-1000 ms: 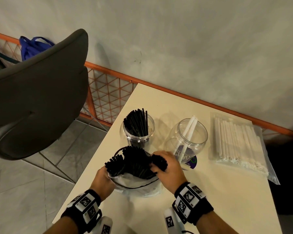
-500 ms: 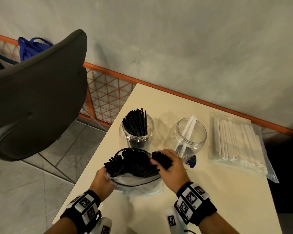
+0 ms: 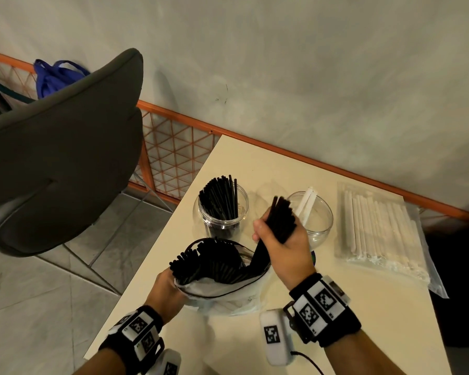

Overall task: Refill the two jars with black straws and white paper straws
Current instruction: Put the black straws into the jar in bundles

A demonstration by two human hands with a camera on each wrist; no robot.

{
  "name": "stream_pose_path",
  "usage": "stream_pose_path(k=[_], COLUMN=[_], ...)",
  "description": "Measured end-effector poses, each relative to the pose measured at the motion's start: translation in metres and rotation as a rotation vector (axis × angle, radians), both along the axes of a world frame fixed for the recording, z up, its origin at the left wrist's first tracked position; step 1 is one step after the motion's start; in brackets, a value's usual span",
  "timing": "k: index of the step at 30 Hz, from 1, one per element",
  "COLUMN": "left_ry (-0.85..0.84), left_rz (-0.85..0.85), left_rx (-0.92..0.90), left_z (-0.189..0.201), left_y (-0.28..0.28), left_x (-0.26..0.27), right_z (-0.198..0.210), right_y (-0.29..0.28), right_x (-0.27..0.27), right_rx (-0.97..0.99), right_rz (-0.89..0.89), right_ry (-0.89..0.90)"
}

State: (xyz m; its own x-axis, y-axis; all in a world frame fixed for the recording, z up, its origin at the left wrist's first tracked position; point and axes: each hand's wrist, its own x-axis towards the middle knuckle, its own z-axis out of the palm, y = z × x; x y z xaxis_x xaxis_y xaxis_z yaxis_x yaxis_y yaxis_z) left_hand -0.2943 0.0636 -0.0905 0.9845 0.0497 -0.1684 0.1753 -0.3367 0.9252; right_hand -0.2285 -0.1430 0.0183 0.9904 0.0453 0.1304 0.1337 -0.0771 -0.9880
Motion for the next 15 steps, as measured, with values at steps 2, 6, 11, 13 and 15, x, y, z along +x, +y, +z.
stream_pose_path(k=[2,6,11,13,15], left_ry=[0.004,0.010,0.021,0.030,0.025], left_rz=[0.015,0.048,0.027,0.028,0.037], left_rx=[-0.001,-0.051,-0.087,-0.101,-0.103], left_z=[-0.004,-0.005,0.001,-0.002,-0.007], left_y=[0.002,0.002,-0.003,-0.001,0.002], left_x=[0.000,0.001,0.001,0.001,0.001], right_z=[0.026,0.086,0.114,0.108,0.094], right_y=[0.000,0.001,0.021,0.036,0.052], right_x=[0.008,0.030,0.075,0.089,0.098], right_rx=[-0.018,0.073,0.163,0.139,0.072], right_rz=[-0.011,0.031,0.065,0.067,0.077], right_ry=[-0.033,-0.146,-0.276,-0.254,-0.203])
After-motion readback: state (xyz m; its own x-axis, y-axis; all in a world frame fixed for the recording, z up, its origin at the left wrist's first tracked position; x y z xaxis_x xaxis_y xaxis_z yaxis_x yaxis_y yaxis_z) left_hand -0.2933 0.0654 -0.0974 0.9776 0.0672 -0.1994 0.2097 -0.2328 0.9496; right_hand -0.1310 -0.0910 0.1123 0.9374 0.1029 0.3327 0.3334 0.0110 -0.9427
